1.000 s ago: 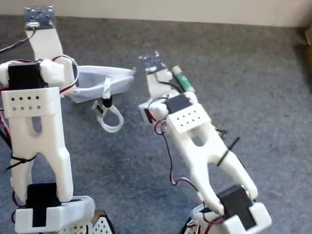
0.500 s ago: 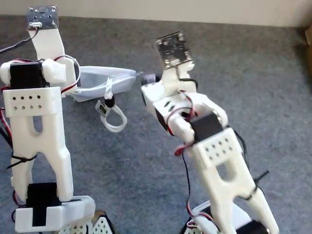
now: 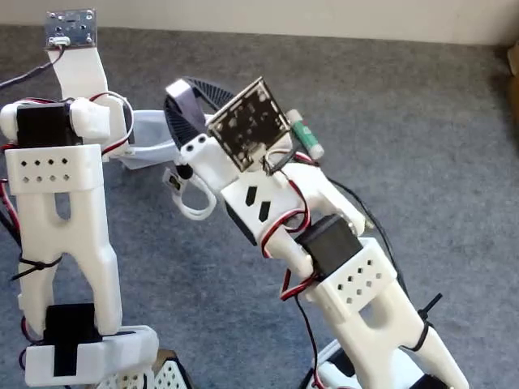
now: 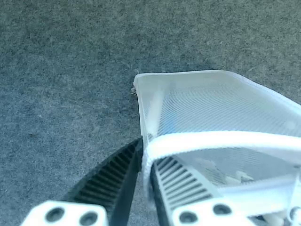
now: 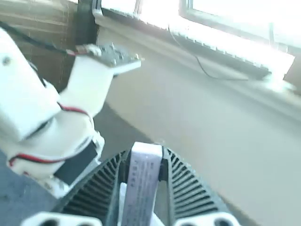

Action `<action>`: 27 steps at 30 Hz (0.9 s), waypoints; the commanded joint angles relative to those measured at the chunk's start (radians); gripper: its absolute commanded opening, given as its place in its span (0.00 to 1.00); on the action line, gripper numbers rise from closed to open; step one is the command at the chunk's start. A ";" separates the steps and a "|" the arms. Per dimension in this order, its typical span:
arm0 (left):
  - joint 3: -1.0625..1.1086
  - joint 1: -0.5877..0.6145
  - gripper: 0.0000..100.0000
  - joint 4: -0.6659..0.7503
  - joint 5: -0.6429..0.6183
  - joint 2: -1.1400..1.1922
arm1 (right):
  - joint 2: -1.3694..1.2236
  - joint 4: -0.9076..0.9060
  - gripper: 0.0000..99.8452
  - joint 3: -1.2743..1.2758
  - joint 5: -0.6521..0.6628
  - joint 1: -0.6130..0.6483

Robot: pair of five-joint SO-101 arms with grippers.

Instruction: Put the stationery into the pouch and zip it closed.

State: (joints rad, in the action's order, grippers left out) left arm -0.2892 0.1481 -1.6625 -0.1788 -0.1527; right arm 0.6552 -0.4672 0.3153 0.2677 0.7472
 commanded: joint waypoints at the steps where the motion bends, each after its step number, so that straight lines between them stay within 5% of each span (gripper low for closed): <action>1: 0.001 -0.031 0.01 0.017 -0.012 -0.015 | 0.038 0.082 0.01 -0.079 0.029 0.024; 15: 0.001 0.005 0.01 0.015 -0.012 -0.013 | 0.036 0.094 0.01 -0.041 -0.015 0.122; 27: 0.002 0.013 0.01 0.009 -0.012 -0.013 | -0.173 0.340 0.01 -0.042 -0.132 0.074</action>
State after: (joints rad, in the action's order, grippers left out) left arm -0.2892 0.1496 -1.6625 -0.1788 -0.1527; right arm 0.5539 -0.2094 0.3138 0.1496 0.8623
